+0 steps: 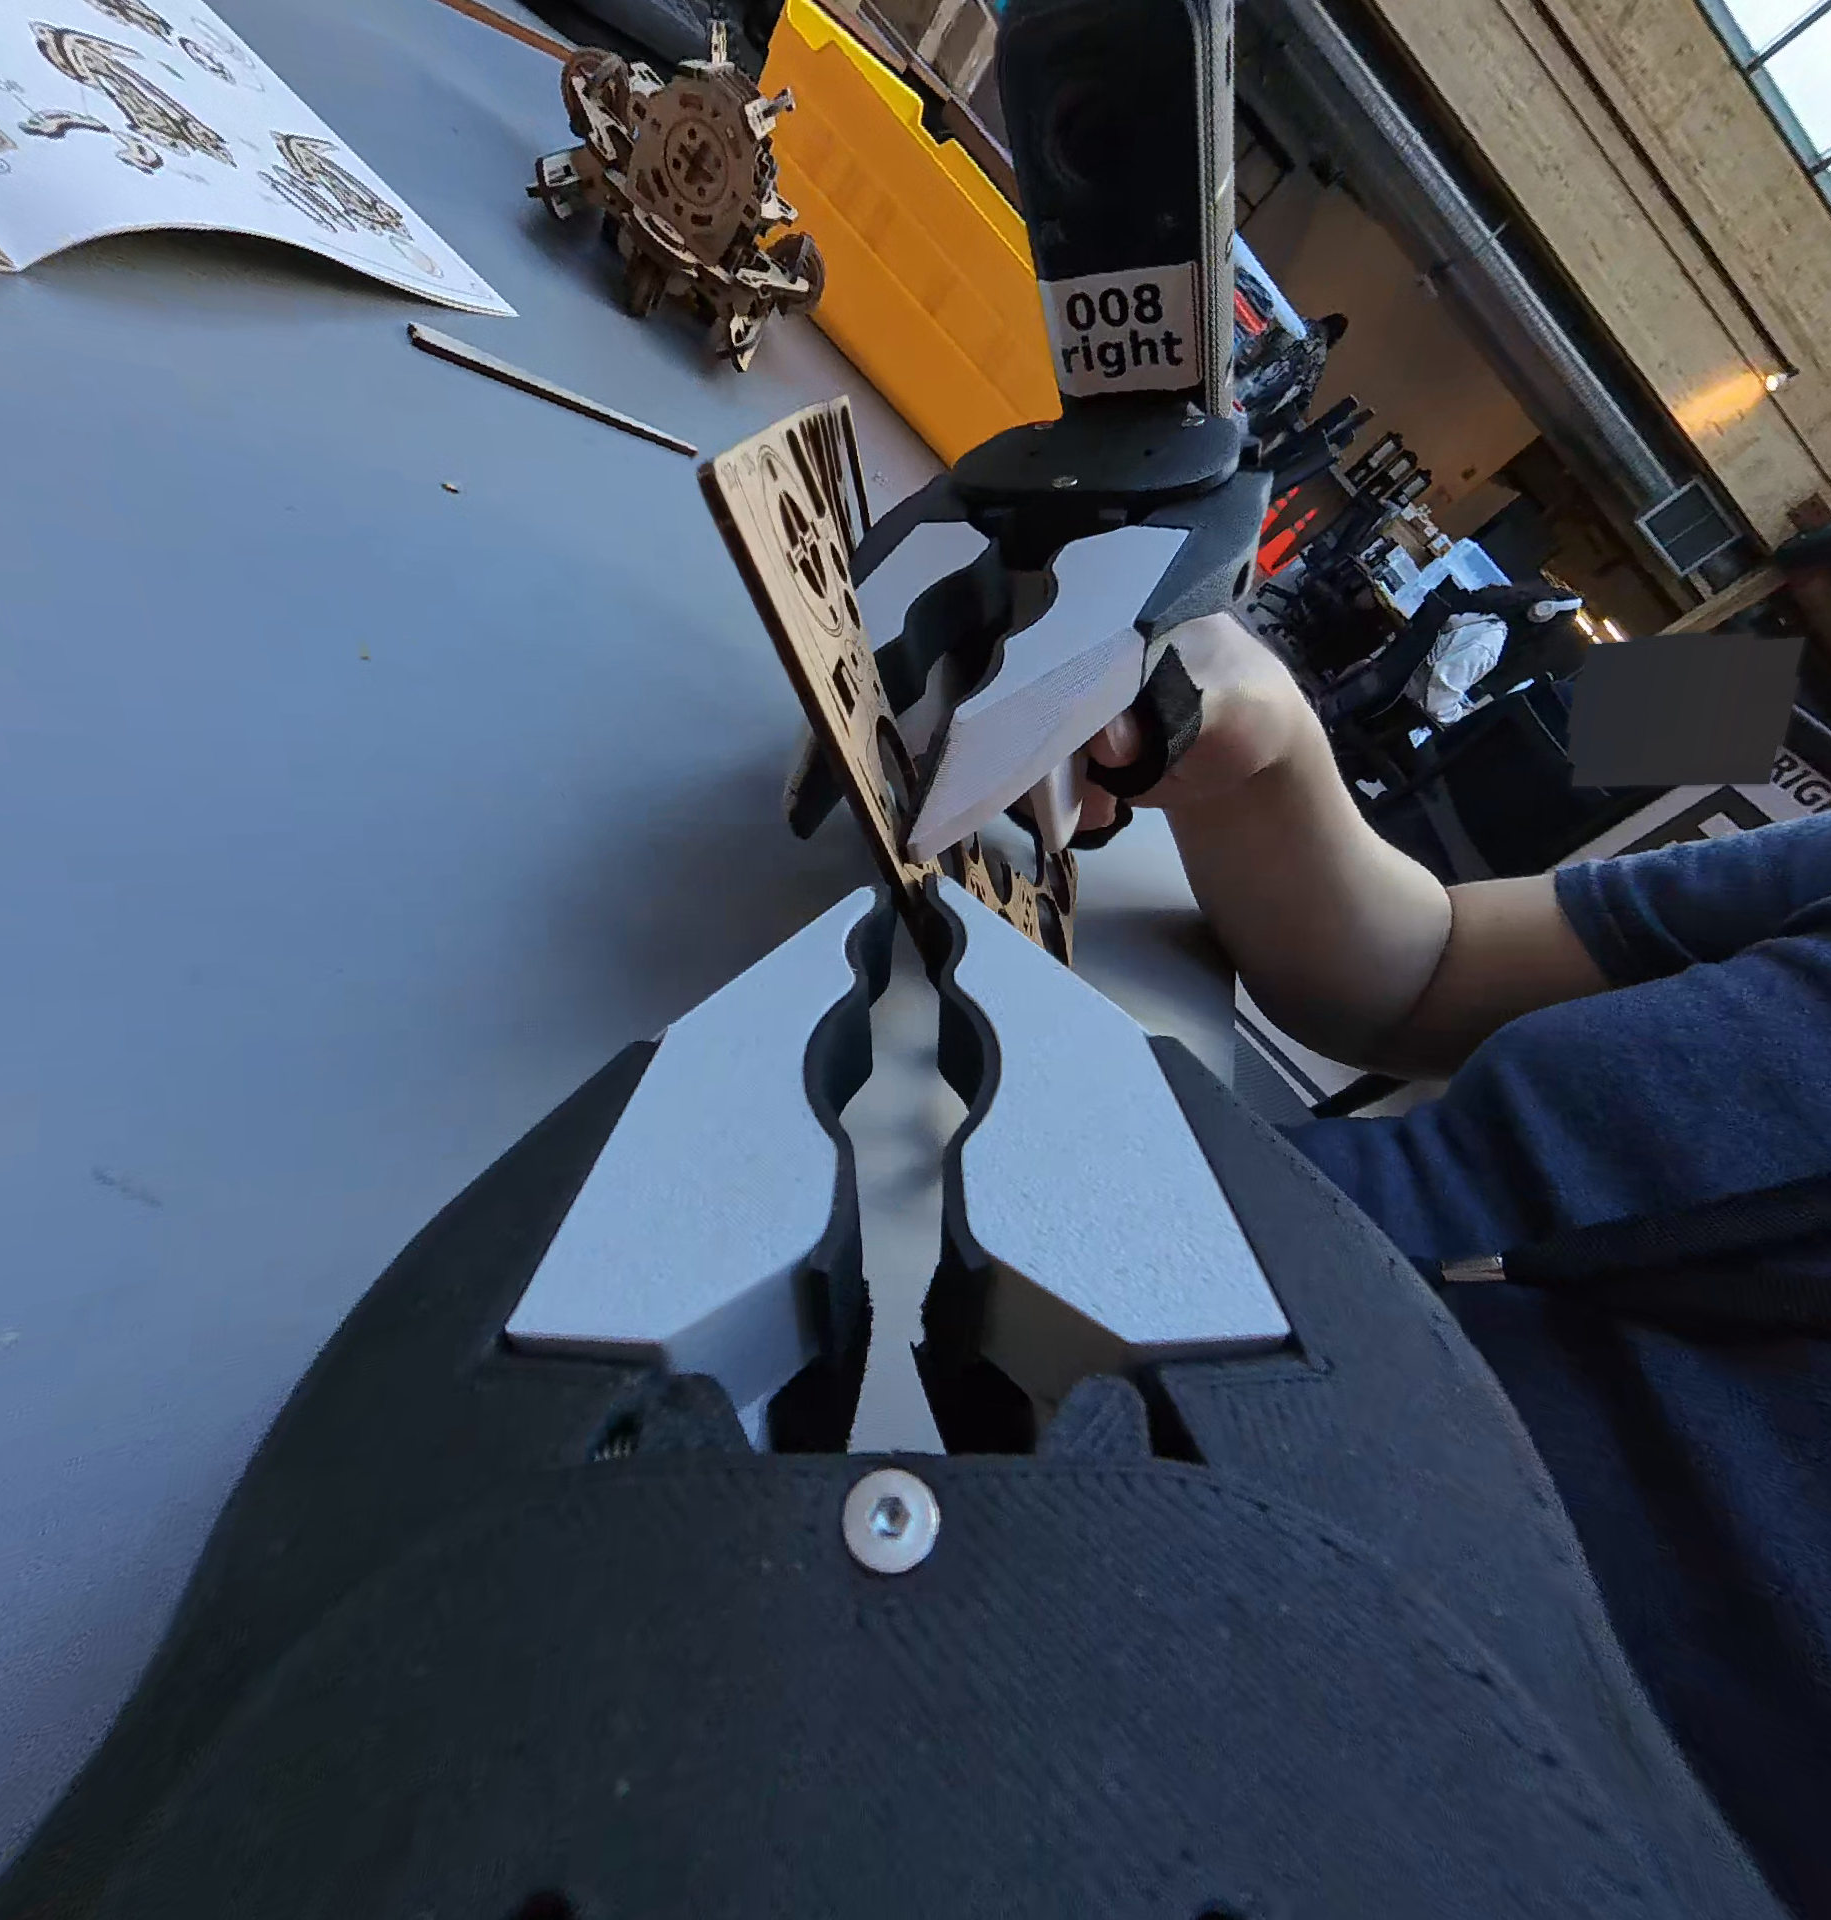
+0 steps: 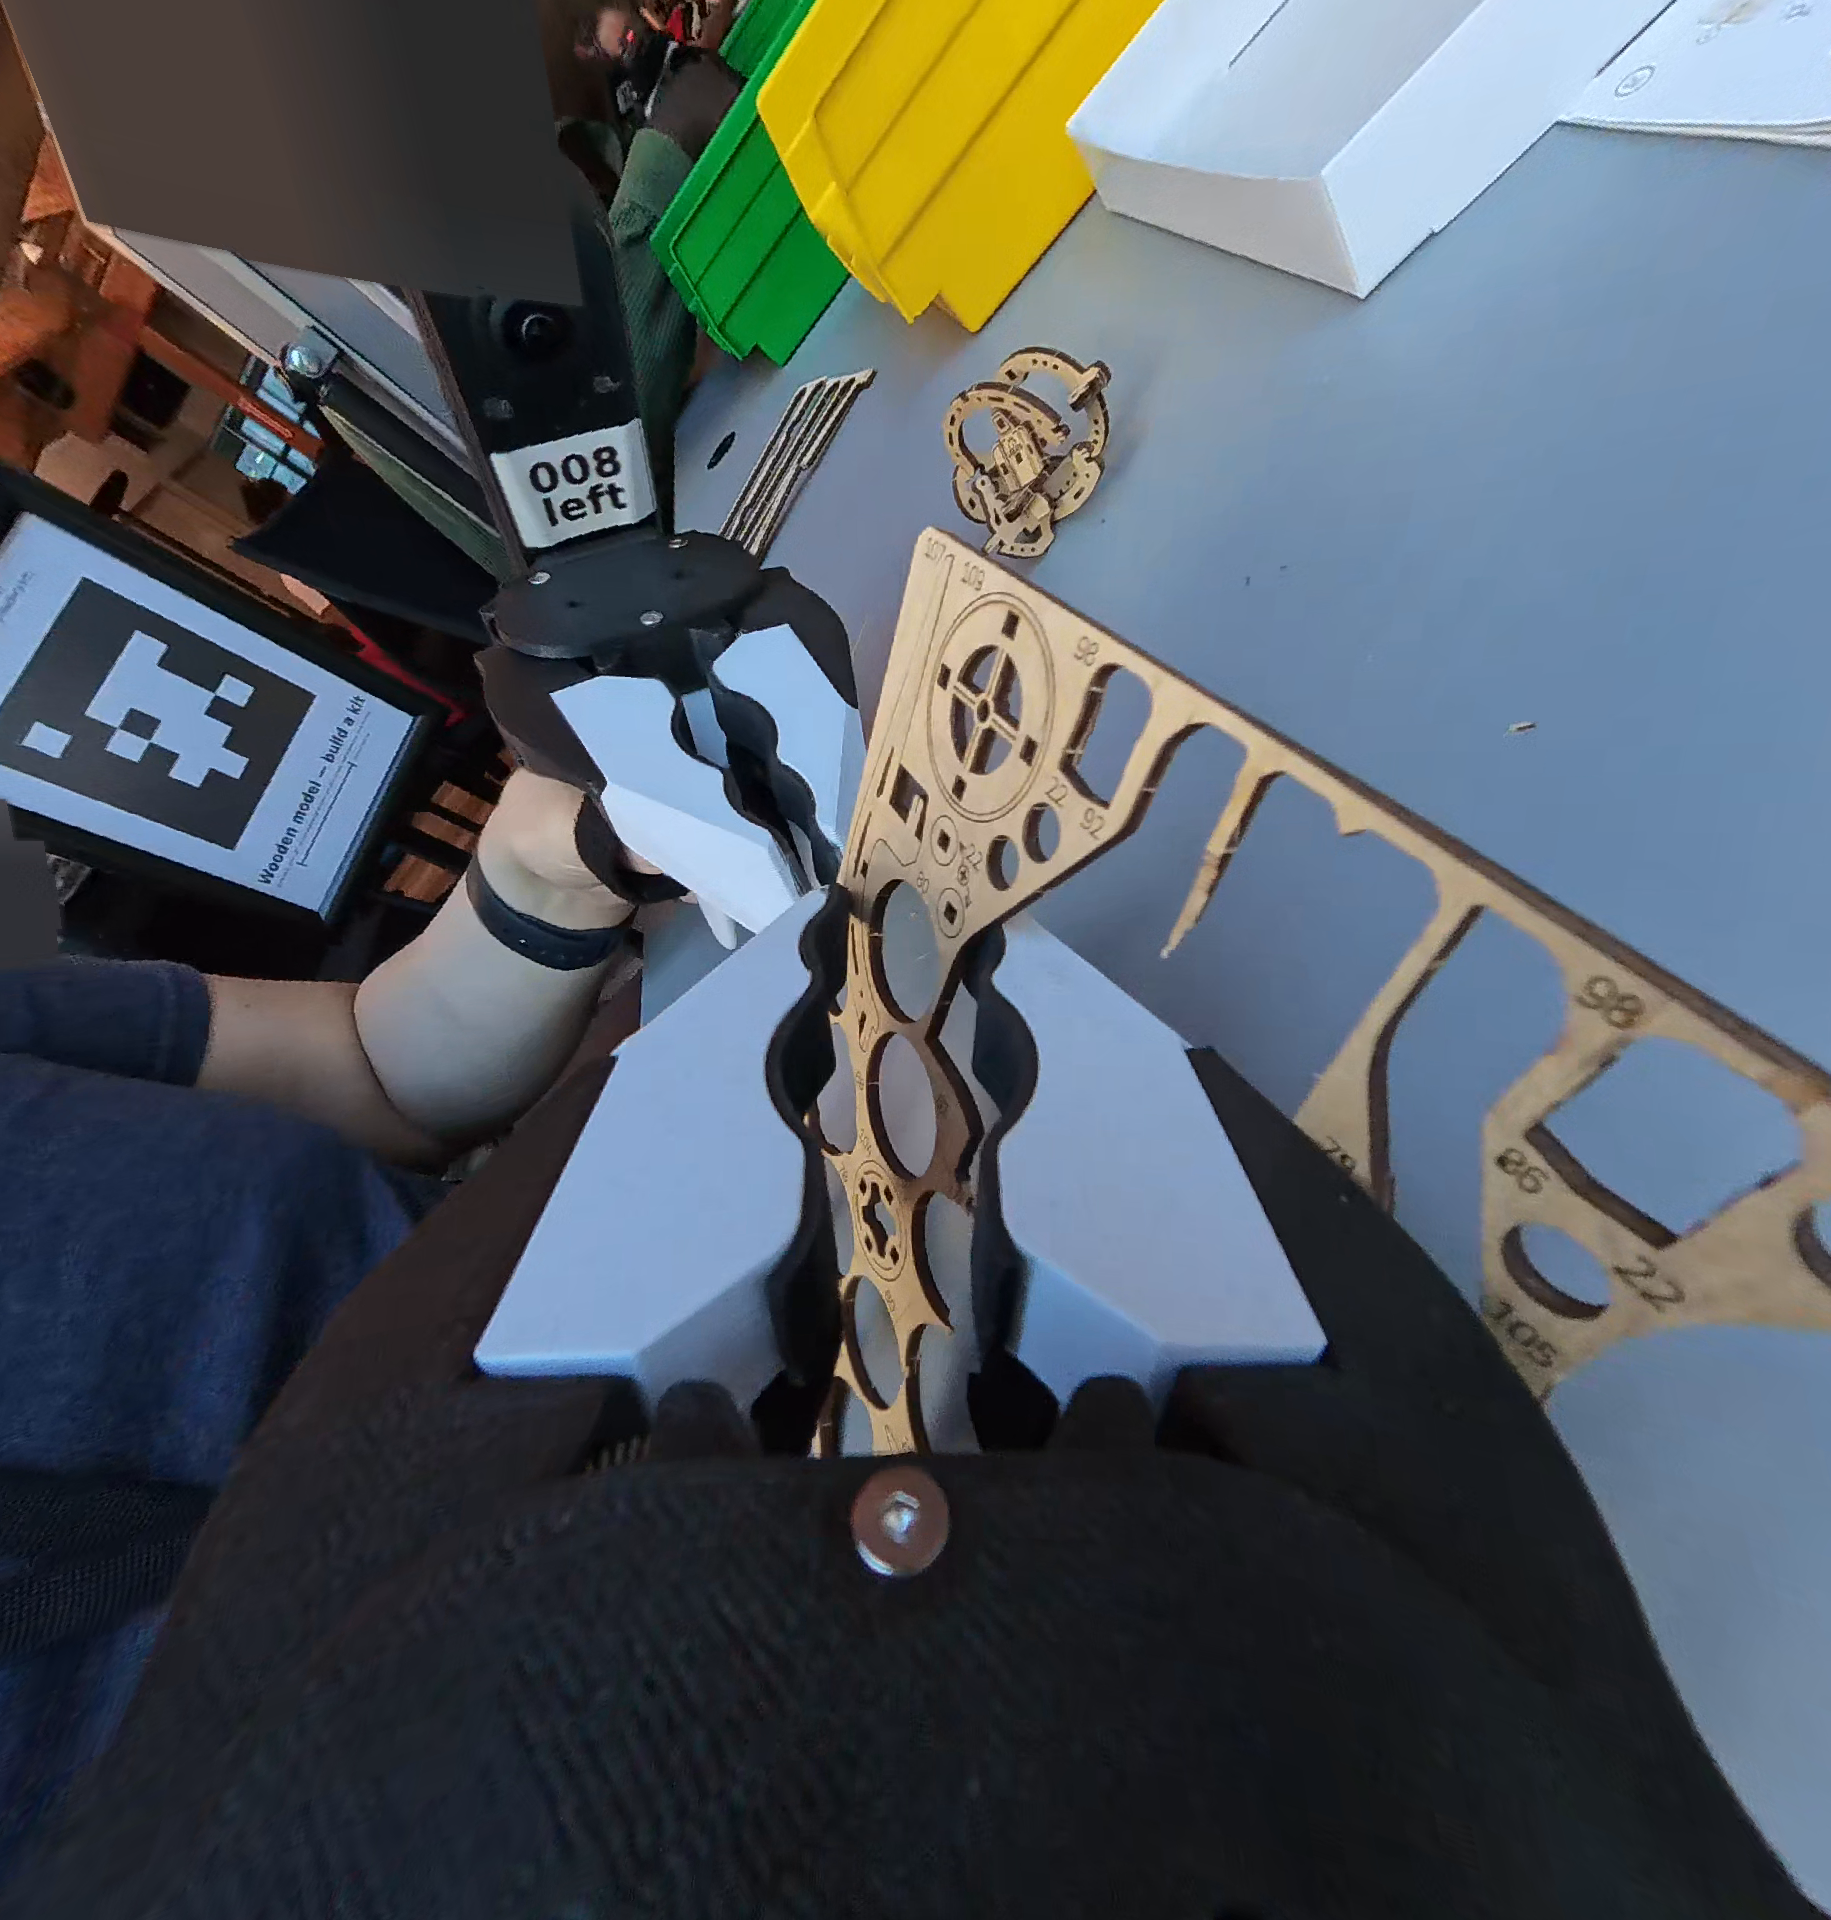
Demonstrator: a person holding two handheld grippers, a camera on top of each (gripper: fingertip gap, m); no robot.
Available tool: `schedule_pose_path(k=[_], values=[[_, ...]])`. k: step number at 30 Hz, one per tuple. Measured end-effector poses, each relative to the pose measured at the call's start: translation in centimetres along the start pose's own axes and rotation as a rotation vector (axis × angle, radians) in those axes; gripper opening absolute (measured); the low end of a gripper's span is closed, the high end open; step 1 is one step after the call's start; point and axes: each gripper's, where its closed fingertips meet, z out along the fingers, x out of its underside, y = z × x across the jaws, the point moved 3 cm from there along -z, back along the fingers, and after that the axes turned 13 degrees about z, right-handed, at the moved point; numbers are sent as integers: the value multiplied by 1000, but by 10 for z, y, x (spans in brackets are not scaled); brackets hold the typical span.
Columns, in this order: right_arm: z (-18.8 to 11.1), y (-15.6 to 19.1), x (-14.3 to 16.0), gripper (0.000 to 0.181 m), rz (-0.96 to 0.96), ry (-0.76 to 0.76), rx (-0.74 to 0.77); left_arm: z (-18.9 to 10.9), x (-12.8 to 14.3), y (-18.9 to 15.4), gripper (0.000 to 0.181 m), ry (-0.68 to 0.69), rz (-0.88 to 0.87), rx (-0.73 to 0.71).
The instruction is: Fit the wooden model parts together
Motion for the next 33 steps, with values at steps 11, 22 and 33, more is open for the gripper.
schedule_pose_path(k=[11,22,33], values=[[-19,-2,10,19,27,-84,-18,18,-1,-8,5,51,71,53],[-18,-3,9,20,28,-77,-5,18,0,-7,4,68,69,68],[-19,-3,9,16,25,-80,-13,18,-1,-8,3,64,75,72]])
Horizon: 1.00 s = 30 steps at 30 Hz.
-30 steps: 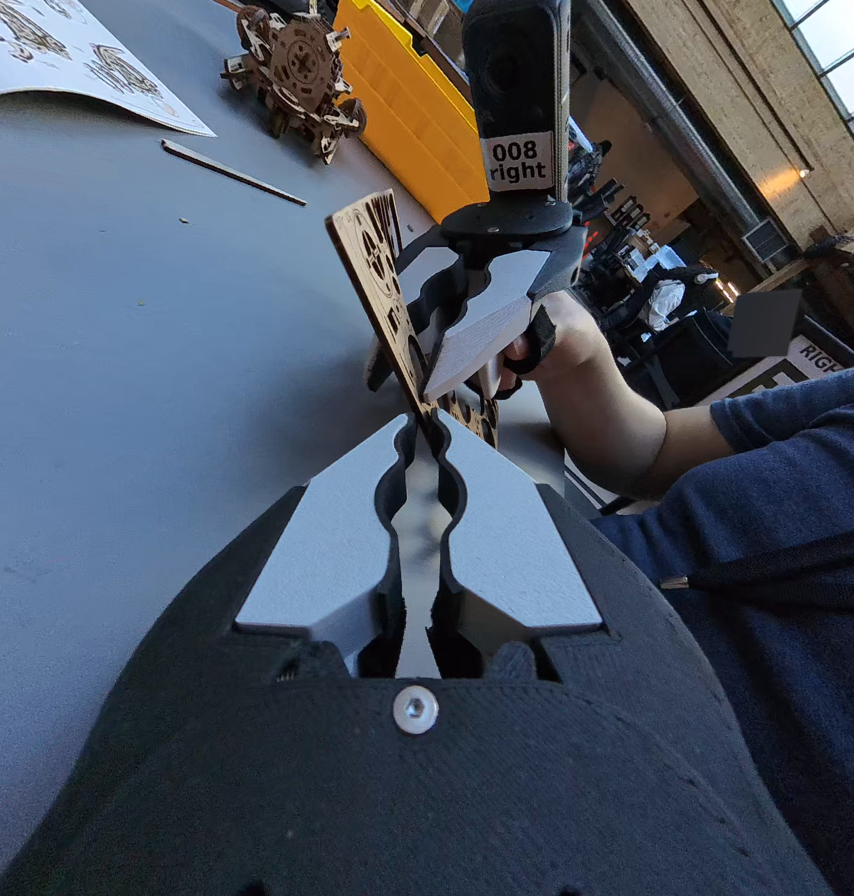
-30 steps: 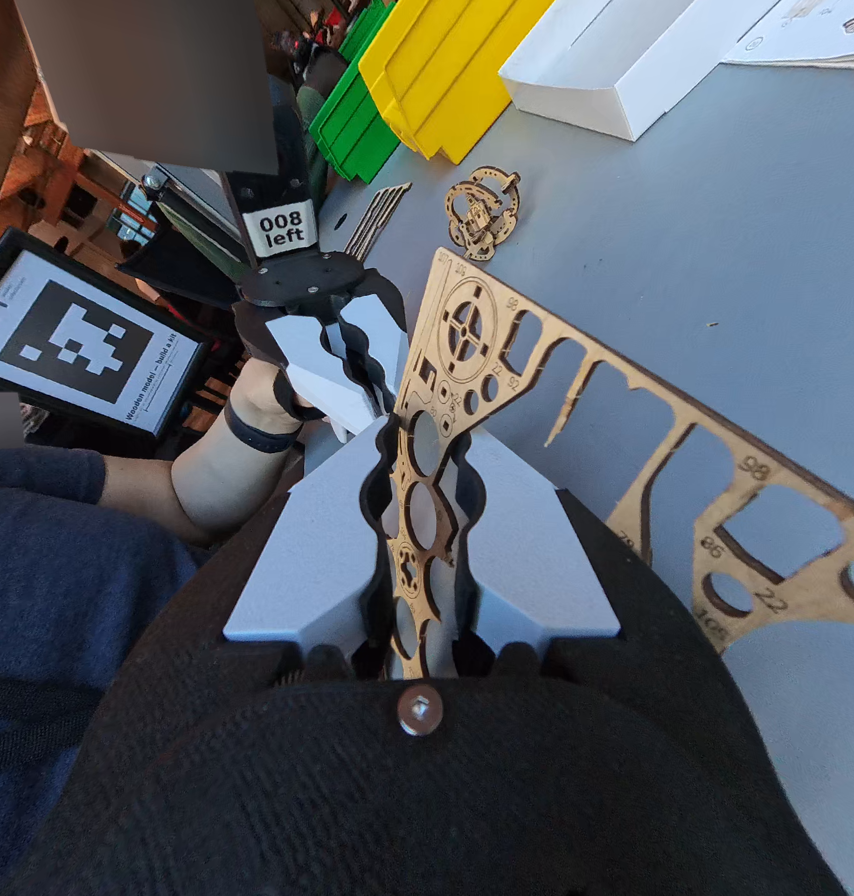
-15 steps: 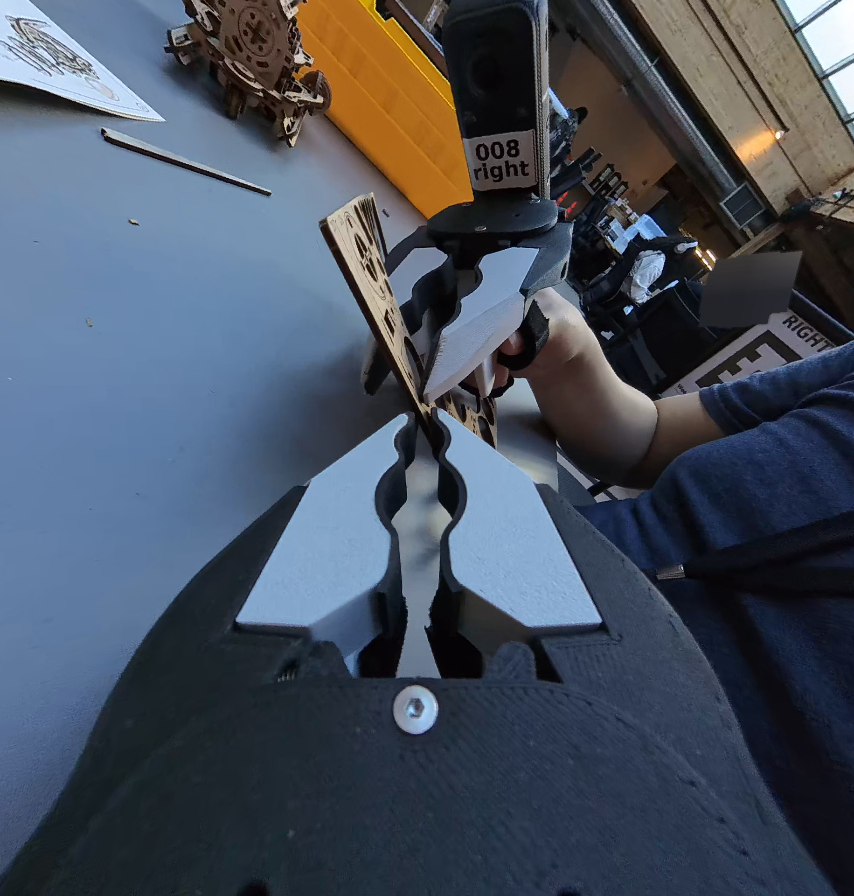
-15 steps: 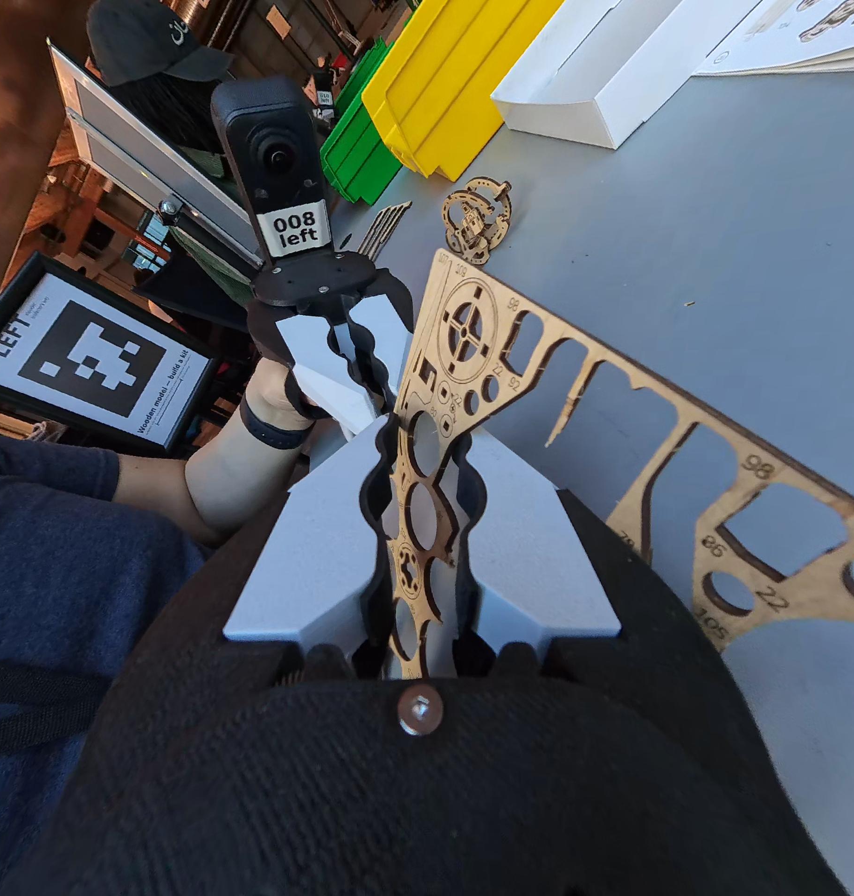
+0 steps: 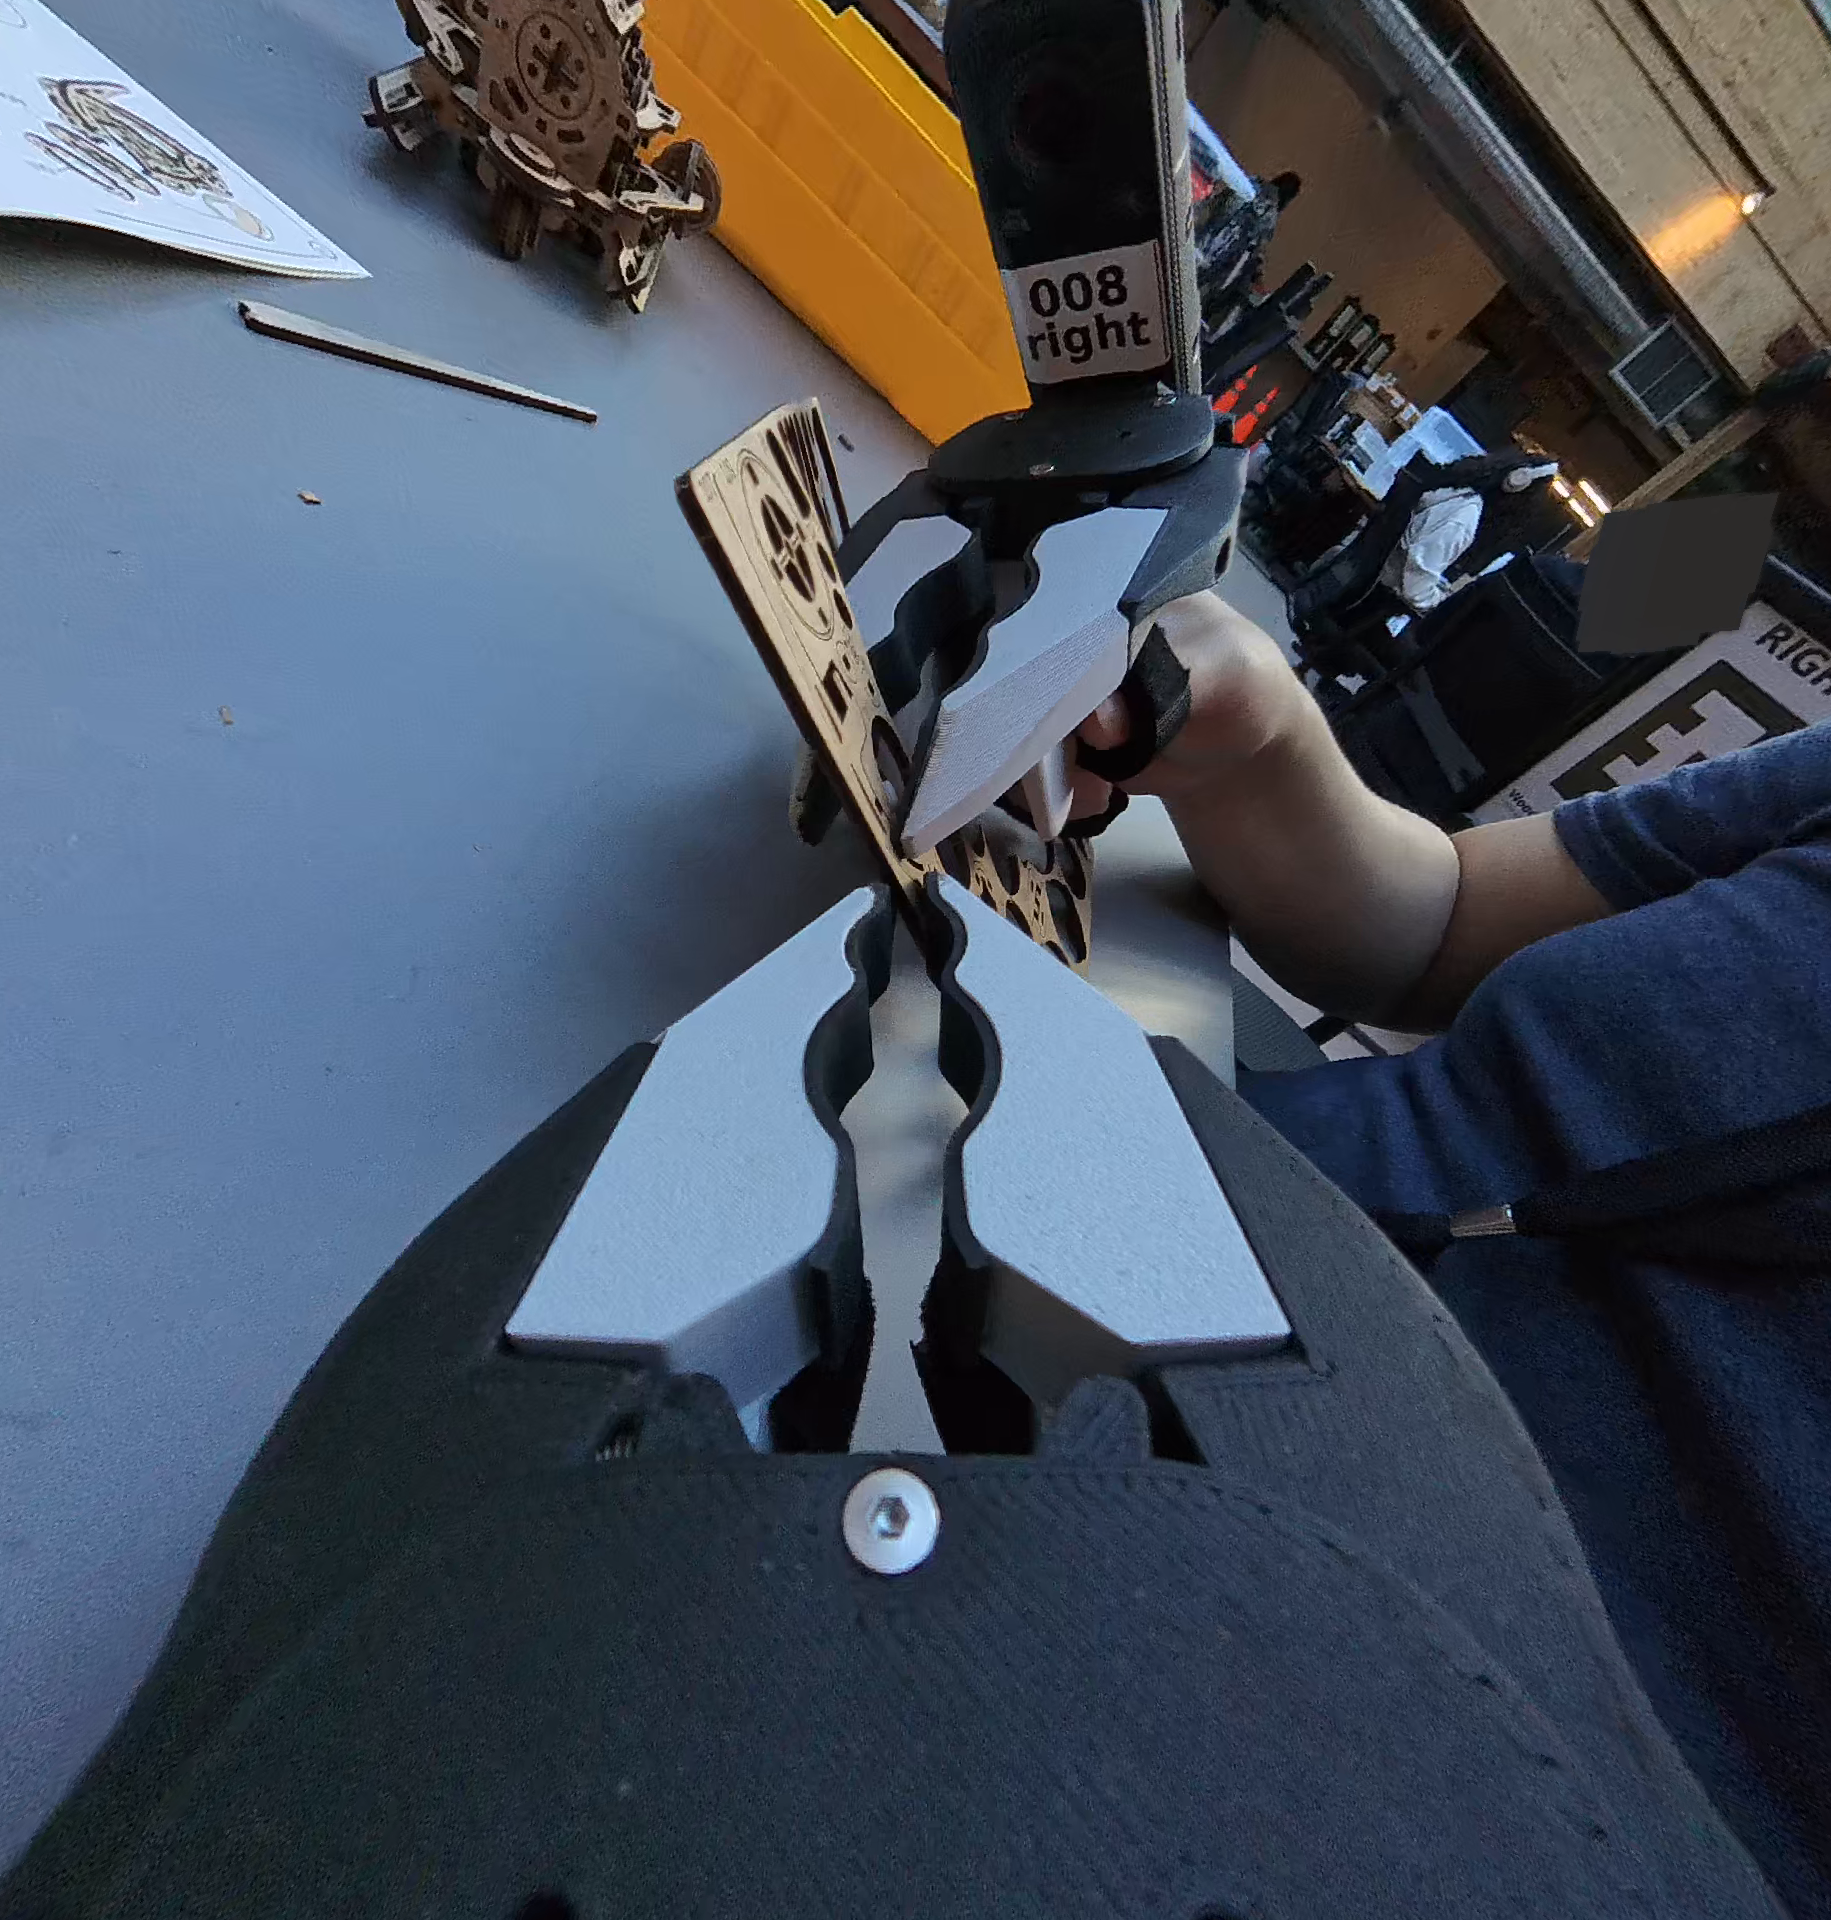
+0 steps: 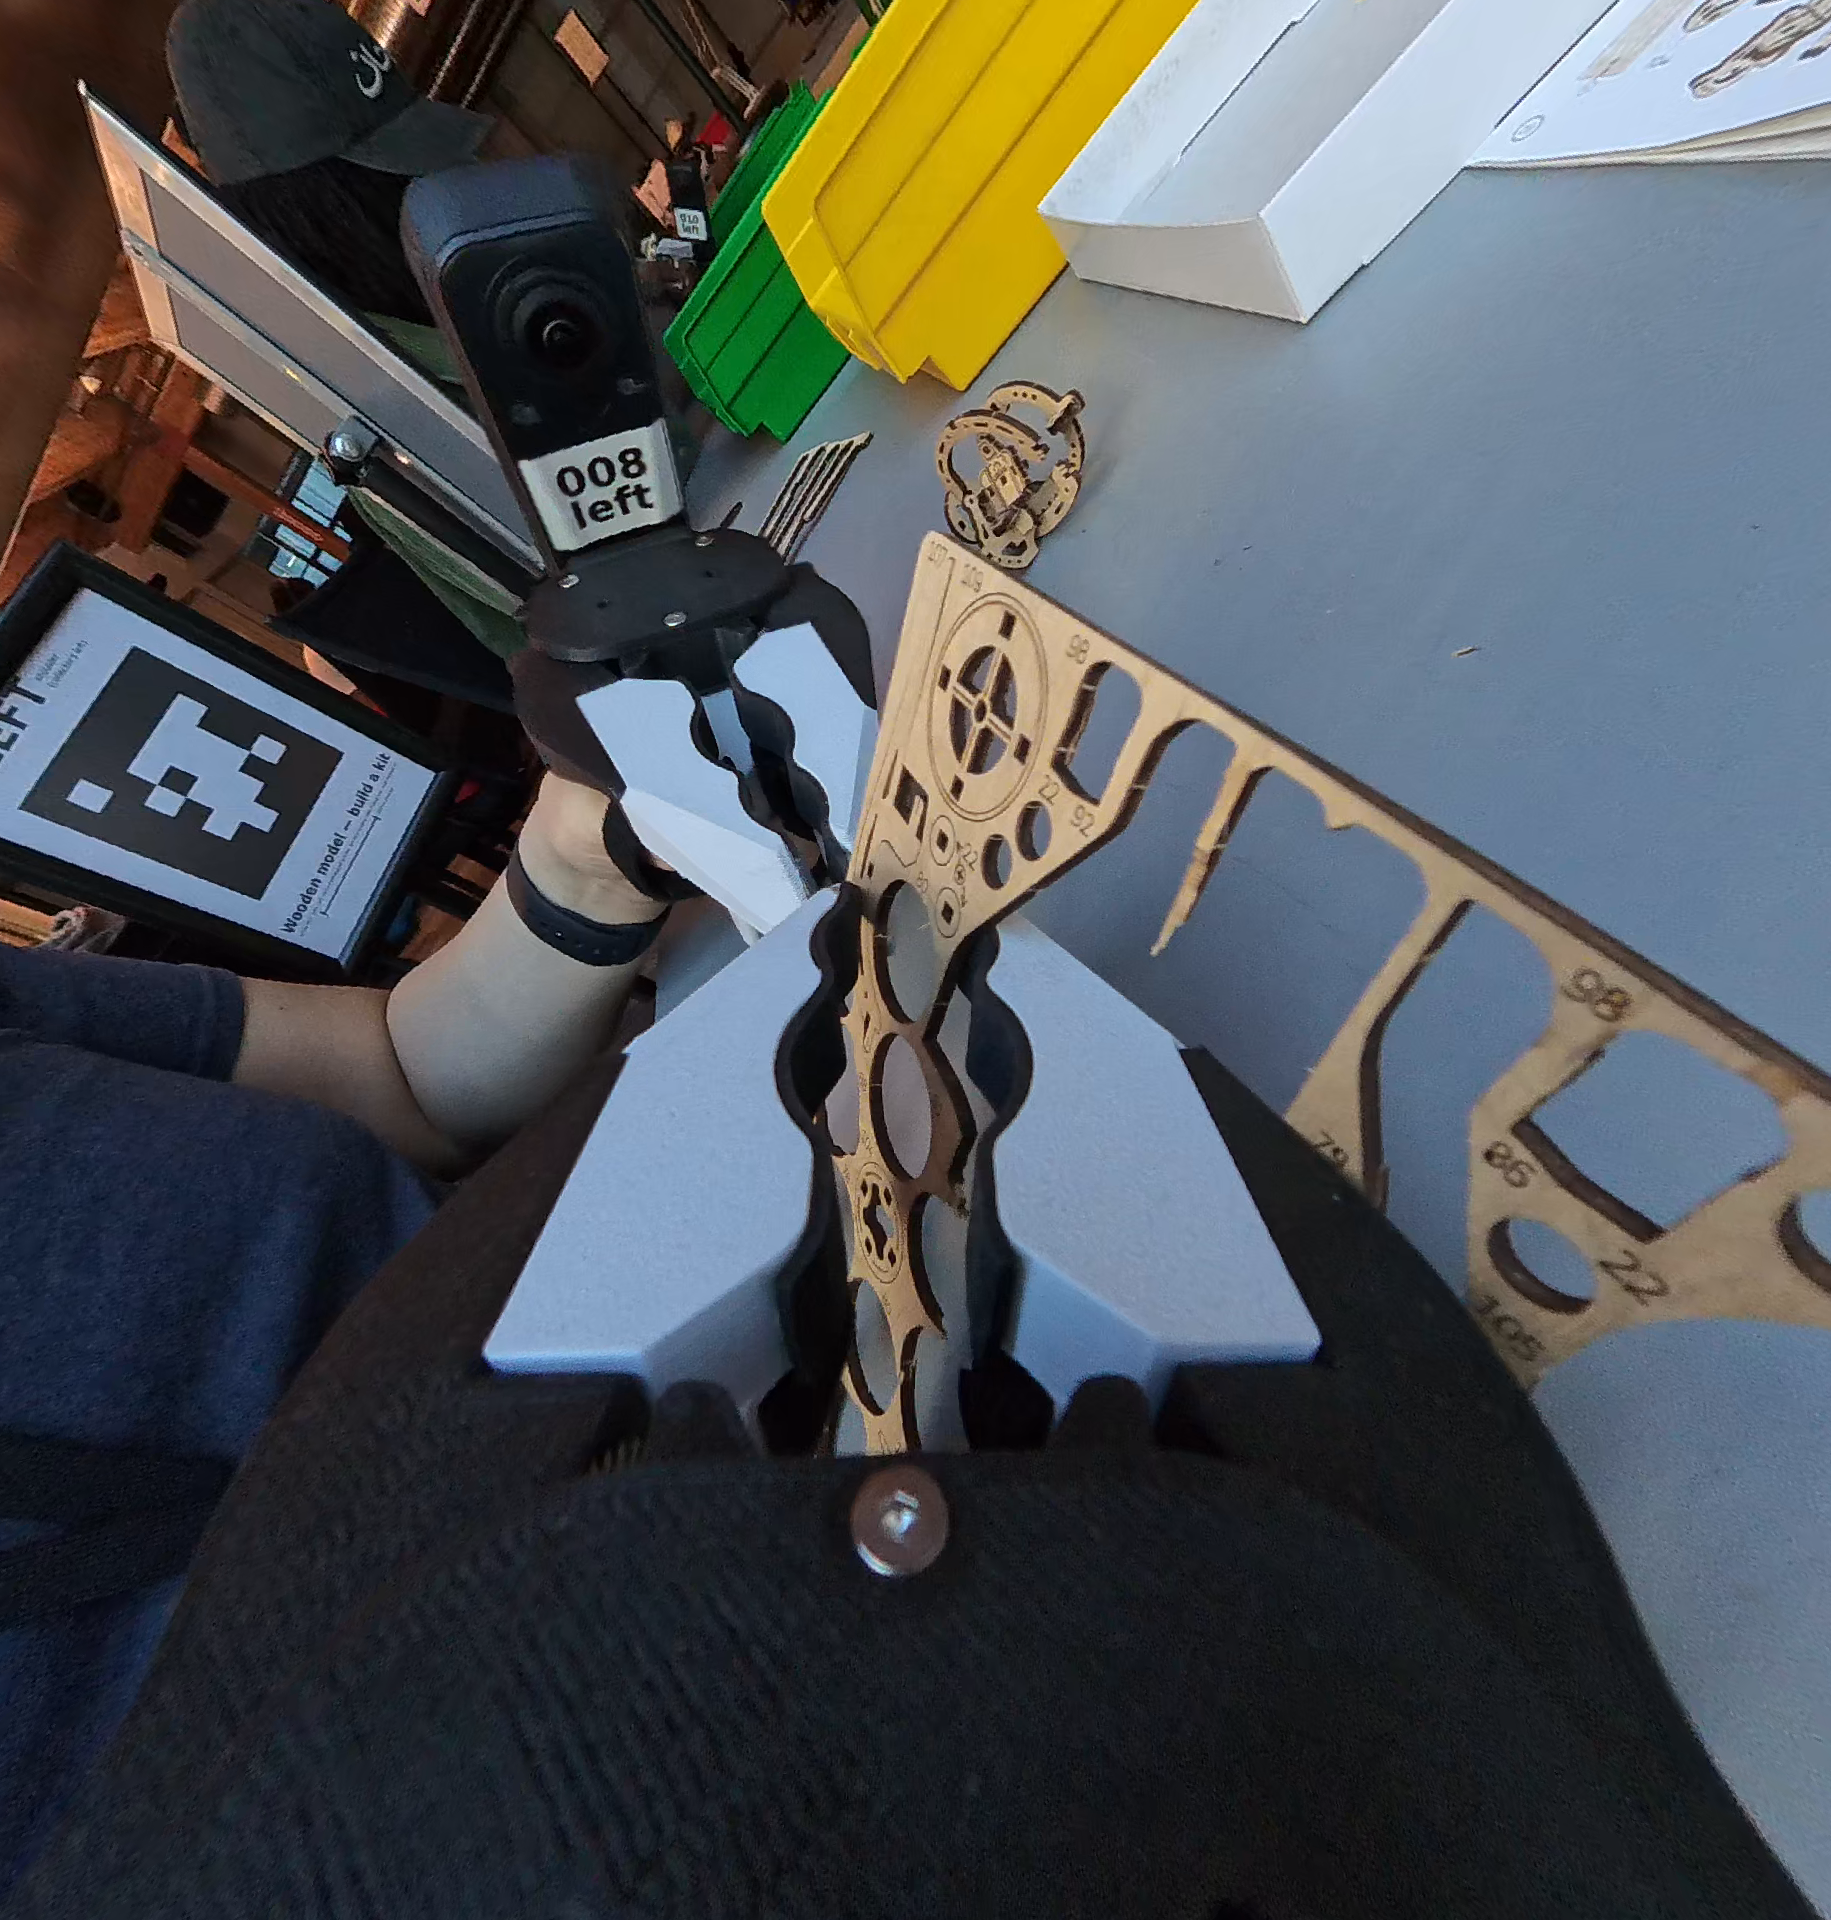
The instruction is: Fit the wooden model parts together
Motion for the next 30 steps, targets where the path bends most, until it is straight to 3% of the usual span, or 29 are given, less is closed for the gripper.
schedule_pose_path(k=[25,30], values=[[5,-4,0,16,-110,9,104,-1,6,4,2,-3,-66,-65],[1,-1,1,22,-118,24,57,0,2,3,2,-51,-103,-1]])
